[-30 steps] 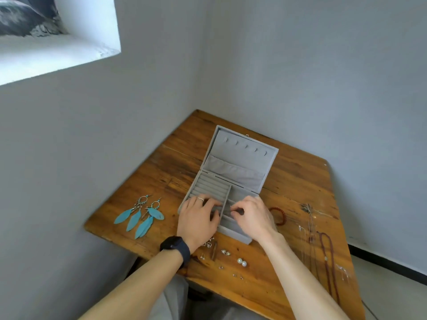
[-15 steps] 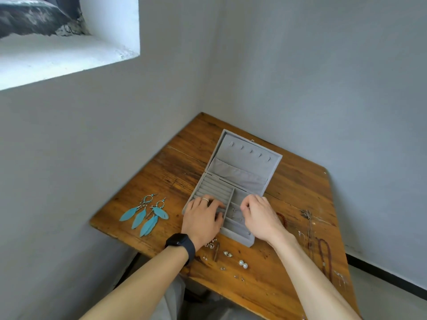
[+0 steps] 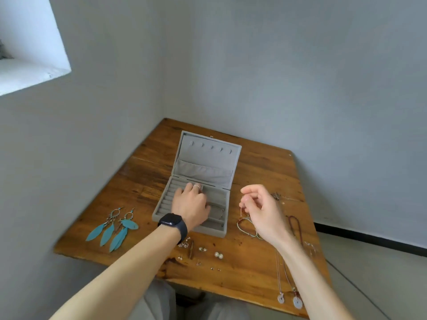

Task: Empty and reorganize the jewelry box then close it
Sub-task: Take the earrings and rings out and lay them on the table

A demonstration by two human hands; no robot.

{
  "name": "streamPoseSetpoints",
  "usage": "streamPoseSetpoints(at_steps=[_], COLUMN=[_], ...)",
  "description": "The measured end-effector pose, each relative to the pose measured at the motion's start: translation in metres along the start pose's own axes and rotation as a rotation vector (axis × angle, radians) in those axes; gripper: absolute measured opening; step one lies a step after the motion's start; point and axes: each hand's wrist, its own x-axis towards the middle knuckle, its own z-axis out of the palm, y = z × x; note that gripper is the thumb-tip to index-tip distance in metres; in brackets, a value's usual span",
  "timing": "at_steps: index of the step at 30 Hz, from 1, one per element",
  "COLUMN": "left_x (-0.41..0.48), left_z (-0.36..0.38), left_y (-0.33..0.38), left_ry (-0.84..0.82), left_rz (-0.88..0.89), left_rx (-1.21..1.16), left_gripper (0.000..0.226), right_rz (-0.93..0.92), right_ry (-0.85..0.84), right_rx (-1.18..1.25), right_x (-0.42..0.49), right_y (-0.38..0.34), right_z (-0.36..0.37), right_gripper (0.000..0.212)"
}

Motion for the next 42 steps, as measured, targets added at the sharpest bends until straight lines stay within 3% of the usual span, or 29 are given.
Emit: streamPoseSetpoints(at_steps=[5,10,15,19,26,29,34,42], left_x=[0.012,0.015,0.014,0.013,-0.005,-0.022,-0.045,-0.069], left_z=[0.004,0.005,0.009,0.009,-0.013,-0.022,-0.036,-0.043], left_y=[0.024,0.035,0.035,0.025,0.007,0.004,-0.002,-0.006], left_ry=[-0.081,-0.084,-0.059,-0.011,-0.011,0.011,0.043,-0.013], left_rz=[-0.051,-0.144,-0.117,-0.142,-0.157,-0.118,-0.091,-0.037], left_rx=[0.246,0.278,0.239,0.029,-0.696,-0.862,-0.967,-0.977], left_gripper=[0.028,0.023,0.026,0.028,0.014,0.009,0.009,0.010], right_rz=[0.085,0.175,0.242,0.258,0.268,0.259,0.267,0.361], right_ry=[0.048,0.105,0.128,0.135,0.096,0.066,0.077,0.203], right_rx=[0.079,0.111,0.088,0.047,0.033,0.043,0.003,-0.491], right_x=[-0.028,-0.051,-0.066,-0.071,-0.067,-0.063,-0.058,-0.076], right_y=[0.019,0.037,0.051,0.058,0.051,0.045,0.047,0.079], right_z=[-0.025,-0.046,-0.051,-0.049,-0.025,-0.007,0.017,0.013], right_gripper=[0.019,0.018,0.016,0.013,0.016,0.016,0.017,0.013])
